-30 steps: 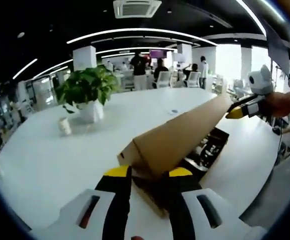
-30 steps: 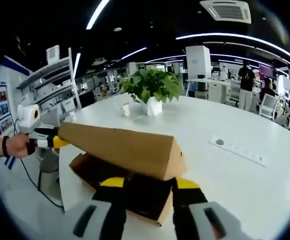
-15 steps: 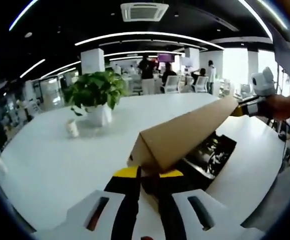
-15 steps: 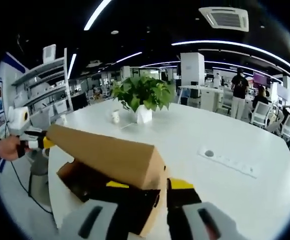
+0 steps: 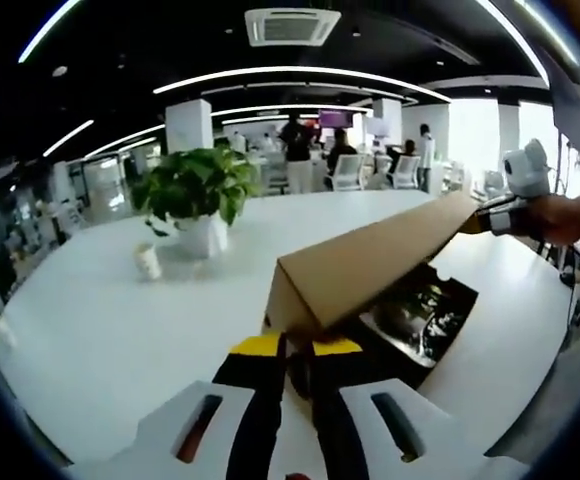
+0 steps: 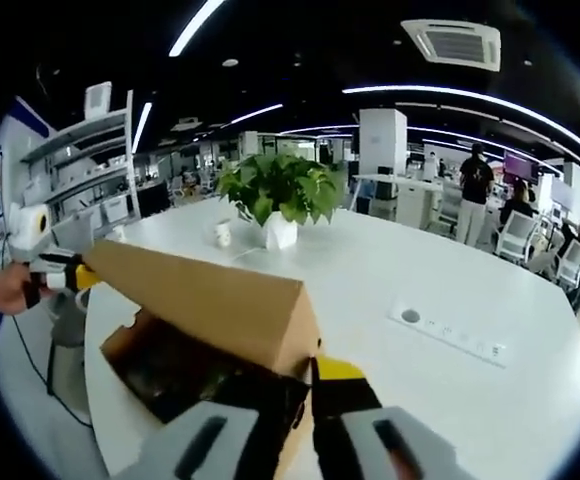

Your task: Operate the shoe box by opening the lid, removing the specified soft item, and placing it in the target area until the item is outside and the box remains undamaged.

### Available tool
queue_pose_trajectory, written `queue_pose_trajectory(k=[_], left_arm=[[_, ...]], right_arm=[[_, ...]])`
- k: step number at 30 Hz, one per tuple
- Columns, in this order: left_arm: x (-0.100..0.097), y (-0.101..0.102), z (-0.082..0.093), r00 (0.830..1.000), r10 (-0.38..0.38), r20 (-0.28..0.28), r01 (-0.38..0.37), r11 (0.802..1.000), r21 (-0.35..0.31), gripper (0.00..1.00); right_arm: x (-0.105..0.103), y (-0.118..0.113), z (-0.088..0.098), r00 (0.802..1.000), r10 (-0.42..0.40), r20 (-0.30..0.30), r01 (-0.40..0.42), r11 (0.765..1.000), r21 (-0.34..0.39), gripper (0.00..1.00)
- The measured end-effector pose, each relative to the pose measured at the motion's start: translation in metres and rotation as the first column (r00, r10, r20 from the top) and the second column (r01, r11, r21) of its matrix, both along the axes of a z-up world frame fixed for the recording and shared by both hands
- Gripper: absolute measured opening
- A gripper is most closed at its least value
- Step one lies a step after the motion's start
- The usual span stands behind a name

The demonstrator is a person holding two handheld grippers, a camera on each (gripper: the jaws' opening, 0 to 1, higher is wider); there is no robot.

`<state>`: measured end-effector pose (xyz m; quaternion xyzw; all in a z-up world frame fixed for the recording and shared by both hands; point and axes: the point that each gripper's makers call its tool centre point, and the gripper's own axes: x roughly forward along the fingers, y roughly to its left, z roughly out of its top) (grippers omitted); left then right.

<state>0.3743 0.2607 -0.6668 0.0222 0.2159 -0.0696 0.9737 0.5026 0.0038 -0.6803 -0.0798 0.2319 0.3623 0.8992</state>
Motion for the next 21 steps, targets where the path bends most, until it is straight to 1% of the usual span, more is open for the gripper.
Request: queue_pose_trajectory(k=[5,9,21], left_arm=[[0.003,0.002,0.002,1.0,0.0,-0.003,0.0,1.0,0.002,0.05],[0.004,0.003,0.003,1.0,-0.002,-0.005,0.002,1.0,0.002,0.05],[0.009,0.006,0.009,1.0,0.003,0.003,-0.003,1.0,-0.005,0.04]], right_arm=[[0.005,0.004,-0.003,1.0,-0.01,-0.001,0.01,1.0,-0.009,0.04],[0.008,0.006,-0.006,1.0,-0.025,-0.014,0.025,1.0,-0.006,0.04],[0.014,0.011,-0.013,0.999,-0.03,-0.026,0.029,0.999,-0.022,0.03]])
